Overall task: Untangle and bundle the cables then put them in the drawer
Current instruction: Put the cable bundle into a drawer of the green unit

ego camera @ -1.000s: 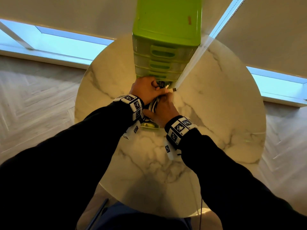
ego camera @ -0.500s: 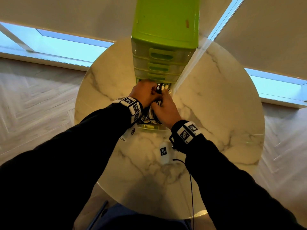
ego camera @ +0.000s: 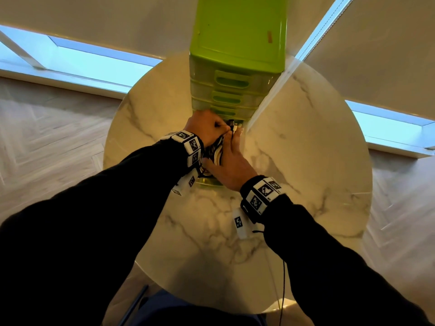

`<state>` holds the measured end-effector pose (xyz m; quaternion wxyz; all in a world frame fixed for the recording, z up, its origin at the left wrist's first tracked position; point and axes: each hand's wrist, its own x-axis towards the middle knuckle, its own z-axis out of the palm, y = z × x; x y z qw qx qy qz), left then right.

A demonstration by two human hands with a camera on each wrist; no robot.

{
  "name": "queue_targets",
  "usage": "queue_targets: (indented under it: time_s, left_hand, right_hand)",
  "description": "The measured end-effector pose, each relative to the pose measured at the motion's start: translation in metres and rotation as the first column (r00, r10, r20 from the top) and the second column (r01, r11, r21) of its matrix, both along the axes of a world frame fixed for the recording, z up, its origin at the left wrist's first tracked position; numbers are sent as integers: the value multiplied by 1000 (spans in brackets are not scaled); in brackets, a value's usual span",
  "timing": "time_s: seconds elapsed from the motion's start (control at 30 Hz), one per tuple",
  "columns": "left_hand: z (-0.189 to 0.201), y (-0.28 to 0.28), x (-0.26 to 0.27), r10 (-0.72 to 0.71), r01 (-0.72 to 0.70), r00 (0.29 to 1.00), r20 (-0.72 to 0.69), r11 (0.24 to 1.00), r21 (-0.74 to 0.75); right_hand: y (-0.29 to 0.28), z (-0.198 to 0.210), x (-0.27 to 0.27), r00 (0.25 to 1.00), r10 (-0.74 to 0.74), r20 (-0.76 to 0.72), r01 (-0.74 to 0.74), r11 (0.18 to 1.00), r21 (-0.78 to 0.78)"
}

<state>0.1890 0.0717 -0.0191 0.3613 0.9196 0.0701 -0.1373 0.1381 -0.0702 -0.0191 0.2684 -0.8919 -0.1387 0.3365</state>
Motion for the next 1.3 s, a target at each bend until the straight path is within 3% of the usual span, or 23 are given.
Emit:
queue_targets:
  time_s: [0.1,0.2,0.3,0.43,0.53,0.67,0.83,1.13,1.3]
  left_hand:
    - [1,2,-3,20,-20,1000,-4,999,-35]
    - [6,15,-11,83,-87,996,-28,984,-154]
    - [6,37,-24,174,-165,984,23,962,-216]
    - [-11,62,-38,222,-206,971,85,964,-171]
    - [-17,61,-35,267,-247,961,69,945,-215]
    - [-21,65,-22,165,-156,986,11,949,-273]
    - [-9,64,2,-13,23,999,35,952,-304]
    - [-15,72,6,-9,20,999,49,972,-236]
    - [-12,77,12,18,-5,999,47,967,-253]
  right_hand:
    - [12,-8,1,998,10,65,-3,995,-97]
    - [12,-6,4,1000,2,22,2,985,-174]
    - [11,-3,5,998,45,49,-35,981,-192]
    - [11,1,3,994,100,46,-89,978,-189]
    - [9,-6,5,988,140,70,-124,973,-196]
    - [11,-7,7,981,190,49,-168,943,-287]
    - [16,3,6,965,263,13,-236,884,-403]
    - [16,8,40,946,319,-53,-315,870,-379]
    - [16,1,54,968,247,-35,-246,922,-298]
